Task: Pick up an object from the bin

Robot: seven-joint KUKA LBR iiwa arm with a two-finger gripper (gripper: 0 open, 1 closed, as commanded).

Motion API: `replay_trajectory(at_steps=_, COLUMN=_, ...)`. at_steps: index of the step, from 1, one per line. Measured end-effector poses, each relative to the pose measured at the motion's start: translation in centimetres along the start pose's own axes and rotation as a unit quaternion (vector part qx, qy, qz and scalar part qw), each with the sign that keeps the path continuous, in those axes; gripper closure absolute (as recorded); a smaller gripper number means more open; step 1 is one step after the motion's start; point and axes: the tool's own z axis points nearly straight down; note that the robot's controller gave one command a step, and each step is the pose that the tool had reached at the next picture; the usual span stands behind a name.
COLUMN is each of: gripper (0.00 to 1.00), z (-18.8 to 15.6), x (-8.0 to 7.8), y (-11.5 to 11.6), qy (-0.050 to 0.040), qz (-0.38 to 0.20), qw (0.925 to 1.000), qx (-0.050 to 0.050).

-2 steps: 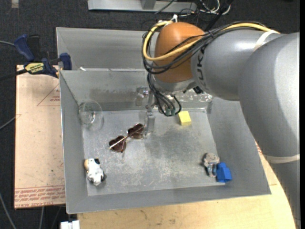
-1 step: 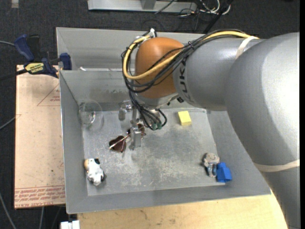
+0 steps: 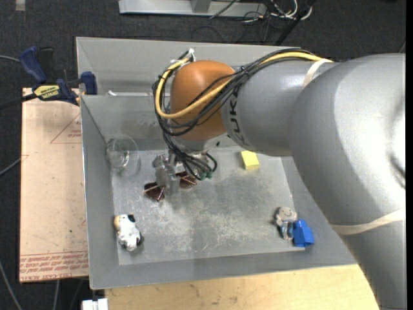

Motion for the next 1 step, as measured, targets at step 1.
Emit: replay_trajectory(at_steps=1, gripper=1.00, z=0.00, x=0.00, y=-0.01, qy=0.0000, qz=0.000, qw=1.0000, qx=0.000)
